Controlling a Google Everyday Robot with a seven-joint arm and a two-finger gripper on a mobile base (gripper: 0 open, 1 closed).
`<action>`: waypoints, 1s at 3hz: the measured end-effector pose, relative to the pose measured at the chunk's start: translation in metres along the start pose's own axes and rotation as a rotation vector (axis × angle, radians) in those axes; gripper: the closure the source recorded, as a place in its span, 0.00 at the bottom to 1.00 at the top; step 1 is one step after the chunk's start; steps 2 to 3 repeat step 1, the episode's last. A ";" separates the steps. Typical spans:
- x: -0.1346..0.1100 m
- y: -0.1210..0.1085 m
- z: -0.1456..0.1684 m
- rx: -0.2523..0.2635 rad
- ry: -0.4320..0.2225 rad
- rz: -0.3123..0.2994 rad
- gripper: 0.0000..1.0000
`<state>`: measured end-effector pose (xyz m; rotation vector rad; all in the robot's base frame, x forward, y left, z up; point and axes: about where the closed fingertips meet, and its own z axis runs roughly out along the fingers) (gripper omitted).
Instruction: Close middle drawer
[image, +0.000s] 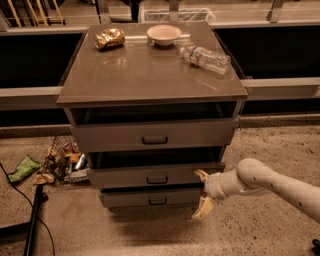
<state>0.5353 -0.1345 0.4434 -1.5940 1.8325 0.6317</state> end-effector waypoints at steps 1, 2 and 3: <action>0.000 0.000 0.000 0.000 0.000 0.000 0.00; 0.000 0.000 0.000 0.000 0.000 0.000 0.00; 0.000 0.000 0.000 0.000 0.000 0.000 0.00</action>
Offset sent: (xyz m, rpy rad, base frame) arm 0.0000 0.0000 0.0000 0.0000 0.0000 0.0000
